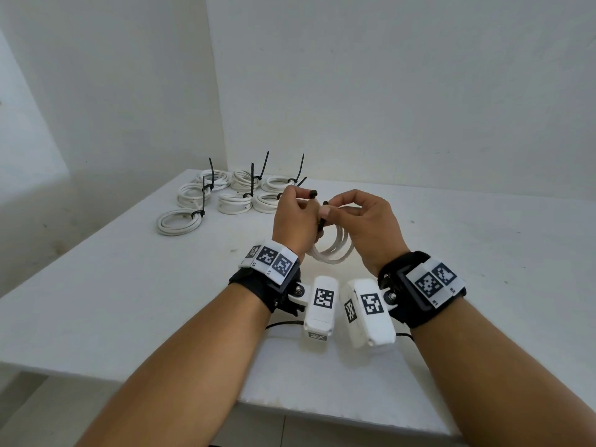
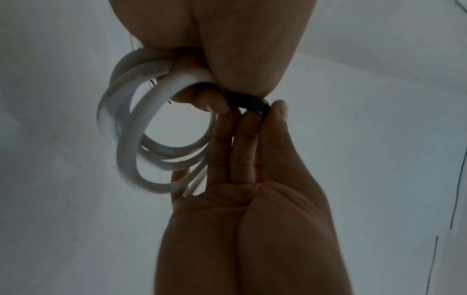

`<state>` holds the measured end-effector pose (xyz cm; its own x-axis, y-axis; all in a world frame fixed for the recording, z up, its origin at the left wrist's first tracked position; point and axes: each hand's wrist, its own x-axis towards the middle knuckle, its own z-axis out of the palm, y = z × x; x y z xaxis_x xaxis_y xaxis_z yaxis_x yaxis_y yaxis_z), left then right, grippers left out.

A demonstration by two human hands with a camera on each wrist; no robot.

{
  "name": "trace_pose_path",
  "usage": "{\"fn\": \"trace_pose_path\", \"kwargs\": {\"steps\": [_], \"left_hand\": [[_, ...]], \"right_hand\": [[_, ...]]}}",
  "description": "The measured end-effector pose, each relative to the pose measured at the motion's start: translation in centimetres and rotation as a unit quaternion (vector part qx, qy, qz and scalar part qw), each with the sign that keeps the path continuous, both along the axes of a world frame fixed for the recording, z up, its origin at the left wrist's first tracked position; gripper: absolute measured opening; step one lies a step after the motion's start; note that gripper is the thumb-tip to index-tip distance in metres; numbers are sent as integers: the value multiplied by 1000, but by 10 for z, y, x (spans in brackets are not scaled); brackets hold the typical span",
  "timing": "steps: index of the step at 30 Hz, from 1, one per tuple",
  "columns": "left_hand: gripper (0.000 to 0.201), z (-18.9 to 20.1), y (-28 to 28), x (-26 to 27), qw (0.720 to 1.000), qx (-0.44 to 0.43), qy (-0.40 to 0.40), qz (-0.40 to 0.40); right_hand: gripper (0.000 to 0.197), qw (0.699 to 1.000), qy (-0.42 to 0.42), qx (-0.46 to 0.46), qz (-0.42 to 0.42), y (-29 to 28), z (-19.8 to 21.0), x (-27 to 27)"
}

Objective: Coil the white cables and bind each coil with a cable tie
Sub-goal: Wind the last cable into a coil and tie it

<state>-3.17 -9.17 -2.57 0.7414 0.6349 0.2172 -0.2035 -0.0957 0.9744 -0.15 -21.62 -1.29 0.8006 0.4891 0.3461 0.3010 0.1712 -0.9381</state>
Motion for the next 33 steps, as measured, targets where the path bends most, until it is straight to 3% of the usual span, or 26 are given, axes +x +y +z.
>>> {"fn": "trace_pose_path", "kwargs": {"steps": [6,18,29,33], "left_hand": [[14,-3,-5,2,995,96,-12,-10],[9,-5,-6,0,994,104,-31,-18],[19,0,-4,-4,977,204,-61,7],[12,4,-3,-6,962,261,-76,1]], "right_hand": [[9,997,55,54,-24,1,-1,5],[14,991,110,58,-38,-5,6,1],[20,989,117,79,-49,-5,9,-5],[13,983,156,94,-31,-7,11,-3]]}}
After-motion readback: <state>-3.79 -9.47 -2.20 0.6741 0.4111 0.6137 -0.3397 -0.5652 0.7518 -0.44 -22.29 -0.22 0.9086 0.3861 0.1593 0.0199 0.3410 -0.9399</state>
